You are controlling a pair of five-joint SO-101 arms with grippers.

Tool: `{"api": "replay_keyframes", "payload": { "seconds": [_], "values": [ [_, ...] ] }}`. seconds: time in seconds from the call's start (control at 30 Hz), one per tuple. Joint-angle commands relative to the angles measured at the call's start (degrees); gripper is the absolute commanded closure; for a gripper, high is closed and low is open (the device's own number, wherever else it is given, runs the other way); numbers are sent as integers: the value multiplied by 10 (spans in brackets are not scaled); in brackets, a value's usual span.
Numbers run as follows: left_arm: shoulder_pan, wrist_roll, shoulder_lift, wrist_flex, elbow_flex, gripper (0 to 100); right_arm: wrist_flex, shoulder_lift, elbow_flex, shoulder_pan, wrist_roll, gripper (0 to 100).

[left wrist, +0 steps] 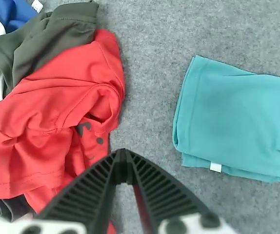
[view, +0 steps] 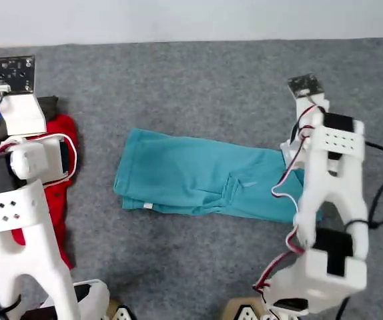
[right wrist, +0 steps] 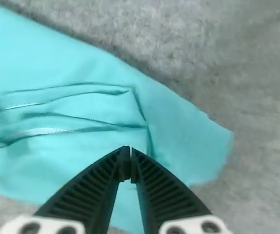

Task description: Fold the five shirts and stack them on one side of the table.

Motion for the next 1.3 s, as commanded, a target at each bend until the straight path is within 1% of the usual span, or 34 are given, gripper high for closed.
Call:
{"api": "replay_keyframes", "payload": {
  "seconds": [0.0, 0.13, 0.3, 0.5, 0.6, 0.67, 0.8, 0.87, 0.97, 1.17, 1.23, 1.27],
  "values": [
    [-4, -1, -14, 11, -3, 996, -15, 58, -16, 9, -8, 989],
    [-4, -1, -13, 11, 7, 996, -10, 104, -22, 32, -9, 989],
    [-4, -1, -14, 11, 38, 996, 31, 76, -69, 29, -12, 989],
    [-8, -1, -18, 11, 46, 996, 116, 10, -147, -21, -13, 989],
    [-34, -1, -17, 11, 46, 996, 147, -21, -168, -53, -14, 989],
    [-47, -3, -13, 11, 47, 996, 160, -40, -178, -73, -41, 987],
    [-52, -69, -14, 11, 49, 995, 163, -71, -182, -124, -135, 987],
    [-62, -91, -18, 11, 62, 995, 163, -77, -182, -160, -178, 987],
    [-105, -99, -13, 11, 87, 995, 157, -80, -182, -210, -224, 987],
    [-197, -100, -18, 11, 119, 995, 120, -78, -180, -289, -235, 988],
    [-228, -100, -18, 11, 121, 995, 115, -77, -180, -317, -272, 989],
    [-244, -101, -18, 11, 121, 995, 113, -77, -180, -330, -306, 989]
  ]
}}
